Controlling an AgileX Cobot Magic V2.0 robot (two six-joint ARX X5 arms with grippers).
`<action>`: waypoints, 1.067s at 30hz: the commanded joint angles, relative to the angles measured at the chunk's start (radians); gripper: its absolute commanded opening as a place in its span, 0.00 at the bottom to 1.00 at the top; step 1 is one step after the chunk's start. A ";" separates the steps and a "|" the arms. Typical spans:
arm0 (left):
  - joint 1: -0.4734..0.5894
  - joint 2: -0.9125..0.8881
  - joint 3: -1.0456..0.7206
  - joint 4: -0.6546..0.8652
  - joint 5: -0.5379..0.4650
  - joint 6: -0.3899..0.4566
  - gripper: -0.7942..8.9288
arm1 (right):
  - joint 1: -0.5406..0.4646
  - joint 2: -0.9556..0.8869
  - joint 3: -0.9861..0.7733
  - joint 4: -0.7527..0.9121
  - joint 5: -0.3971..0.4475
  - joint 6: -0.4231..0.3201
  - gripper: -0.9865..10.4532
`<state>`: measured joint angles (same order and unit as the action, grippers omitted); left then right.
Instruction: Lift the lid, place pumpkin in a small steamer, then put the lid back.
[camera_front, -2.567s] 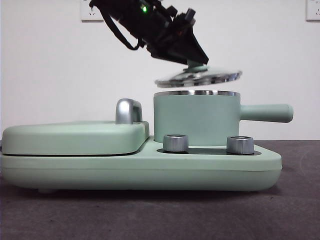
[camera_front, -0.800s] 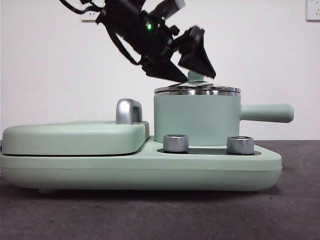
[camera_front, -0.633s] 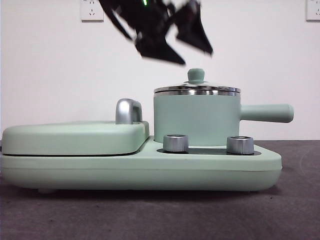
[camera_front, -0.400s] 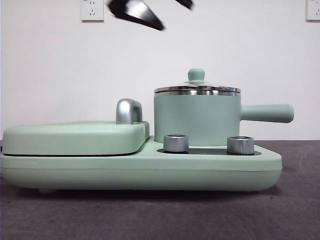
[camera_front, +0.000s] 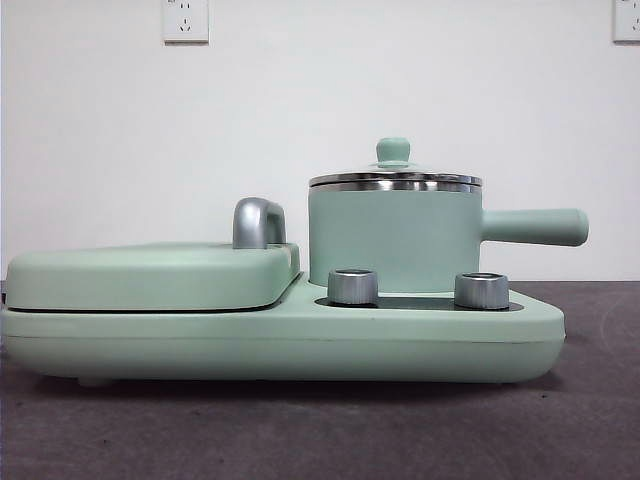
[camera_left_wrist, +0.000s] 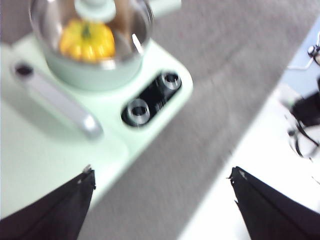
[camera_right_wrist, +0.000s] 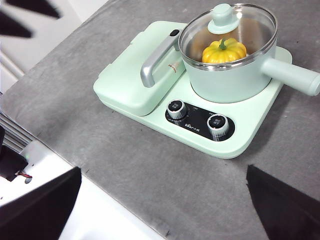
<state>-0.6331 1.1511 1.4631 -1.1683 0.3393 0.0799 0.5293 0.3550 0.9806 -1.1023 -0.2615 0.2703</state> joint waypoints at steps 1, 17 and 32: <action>0.011 -0.067 -0.012 -0.026 0.001 -0.026 0.53 | 0.005 0.002 0.008 0.009 -0.001 0.010 0.54; 0.032 -0.563 -0.302 0.038 -0.003 -0.154 0.10 | 0.005 0.002 0.008 0.010 -0.004 0.011 0.10; 0.032 -0.650 -0.299 0.005 -0.003 -0.156 0.10 | 0.005 0.002 0.008 0.010 0.000 0.010 0.10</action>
<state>-0.5976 0.4973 1.1492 -1.1755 0.3386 -0.0715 0.5293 0.3550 0.9806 -1.1023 -0.2615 0.2718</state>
